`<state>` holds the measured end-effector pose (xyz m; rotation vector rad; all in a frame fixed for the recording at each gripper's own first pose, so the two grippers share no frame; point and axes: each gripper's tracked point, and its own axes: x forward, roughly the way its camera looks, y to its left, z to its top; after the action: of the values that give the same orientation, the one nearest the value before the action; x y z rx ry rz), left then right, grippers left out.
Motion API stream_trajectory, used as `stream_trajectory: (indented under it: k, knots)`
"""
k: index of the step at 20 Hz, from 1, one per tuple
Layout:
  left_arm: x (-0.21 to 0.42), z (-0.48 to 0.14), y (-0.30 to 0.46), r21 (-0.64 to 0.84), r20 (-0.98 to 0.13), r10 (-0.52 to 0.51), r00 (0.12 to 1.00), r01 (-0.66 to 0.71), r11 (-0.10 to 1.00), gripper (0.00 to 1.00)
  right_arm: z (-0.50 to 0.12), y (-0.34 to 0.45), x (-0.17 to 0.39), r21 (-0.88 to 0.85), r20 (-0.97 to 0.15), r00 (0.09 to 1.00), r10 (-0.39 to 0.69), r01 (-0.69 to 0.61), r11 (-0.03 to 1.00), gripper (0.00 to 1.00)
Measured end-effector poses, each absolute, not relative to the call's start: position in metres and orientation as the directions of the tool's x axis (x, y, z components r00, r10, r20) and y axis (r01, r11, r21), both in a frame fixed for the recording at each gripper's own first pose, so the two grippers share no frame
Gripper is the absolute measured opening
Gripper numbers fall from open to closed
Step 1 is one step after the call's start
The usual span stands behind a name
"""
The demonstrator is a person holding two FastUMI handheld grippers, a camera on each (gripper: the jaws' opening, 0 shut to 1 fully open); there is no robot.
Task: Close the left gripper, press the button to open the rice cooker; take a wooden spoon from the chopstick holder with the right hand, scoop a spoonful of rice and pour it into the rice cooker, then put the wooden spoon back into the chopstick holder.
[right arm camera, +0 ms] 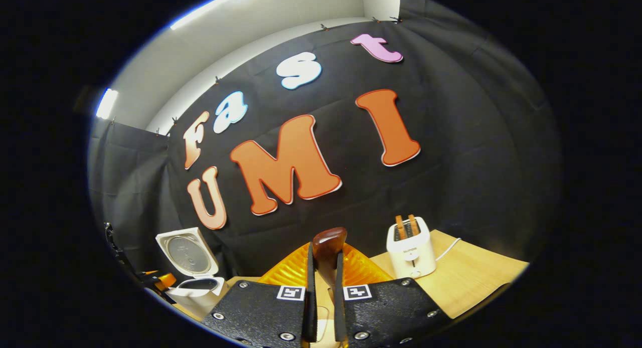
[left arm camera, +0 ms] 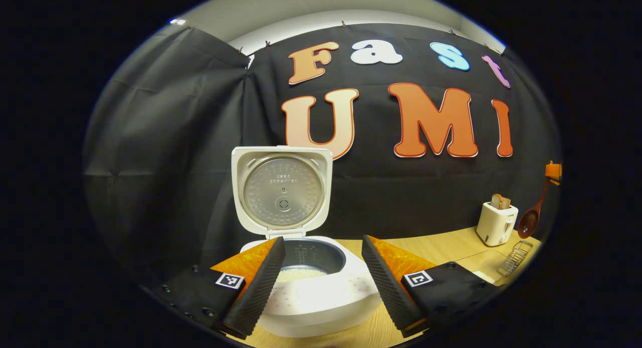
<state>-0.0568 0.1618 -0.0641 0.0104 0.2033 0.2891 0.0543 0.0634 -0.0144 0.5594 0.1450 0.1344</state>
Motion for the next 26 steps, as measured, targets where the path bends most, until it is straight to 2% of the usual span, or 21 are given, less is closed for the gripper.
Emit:
stream_trajectory:
  k: [1,4,5,10,11,12,16,17,18,20,22,24,26]
  knots:
    - [-0.058,-0.066,0.163,0.039,-0.199,0.288,0.937,-0.286,0.957,0.96,-0.012,0.074,0.056,0.529,-0.088,0.979,0.185,-0.112,0.841,0.13]
    - [-0.061,-0.068,0.168,0.049,-0.199,0.296,0.934,-0.292,0.955,0.95,-0.015,0.108,0.058,0.496,-0.093,0.966,0.24,-0.164,0.853,0.13]
    - [-0.062,-0.069,0.168,0.048,-0.199,0.295,0.935,-0.291,0.955,1.0,-0.019,0.118,0.059,0.486,-0.103,0.961,0.257,-0.176,0.856,0.13]
    - [-0.063,-0.076,0.172,0.047,-0.207,0.297,0.932,-0.294,0.955,0.95,-0.055,0.162,0.054,0.453,-0.198,0.919,0.341,-0.223,0.863,0.13]
    - [-0.063,-0.077,0.172,0.045,-0.208,0.296,0.932,-0.294,0.955,1.0,-0.063,0.171,0.052,0.449,-0.217,0.907,0.361,-0.236,0.862,0.13]
    - [-0.062,-0.078,0.172,0.04,-0.21,0.296,0.932,-0.295,0.955,1.0,-0.071,0.18,0.048,0.435,-0.237,0.894,0.381,-0.253,0.864,0.13]
    - [-0.062,-0.086,0.174,0.036,-0.225,0.297,0.928,-0.297,0.954,1.0,-0.097,0.195,0.044,0.353,-0.316,0.866,0.388,-0.272,0.895,0.13]
    - [-0.062,-0.087,0.176,0.053,-0.226,0.307,0.925,-0.303,0.952,0.96,-0.104,0.201,0.041,0.335,-0.339,0.853,0.396,-0.284,0.899,0.13]
    - [-0.063,-0.088,0.179,0.071,-0.227,0.317,0.921,-0.309,0.948,0.99,-0.109,0.204,0.039,0.31,-0.362,0.843,0.397,-0.293,0.905,0.14]
    - [-0.062,-0.09,0.179,0.076,-0.229,0.319,0.92,-0.31,0.948,0.96,-0.121,0.212,0.034,0.247,-0.405,0.83,0.383,-0.304,0.92,0.14]
    - [-0.062,-0.091,0.177,0.064,-0.23,0.313,0.922,-0.307,0.95,1.0,-0.127,0.22,0.025,0.198,-0.425,0.825,0.372,-0.316,0.928,0.14]
    - [-0.062,-0.095,0.178,0.06,-0.238,0.313,0.919,-0.308,0.949,1.0,-0.131,0.226,0.016,0.219,-0.446,0.814,0.372,-0.303,0.927,0.14]
    - [-0.063,-0.1,0.179,0.053,-0.249,0.311,0.917,-0.308,0.95,0.96,-0.137,0.23,0.007,0.311,-0.493,0.774,0.397,-0.269,0.911,0.14]
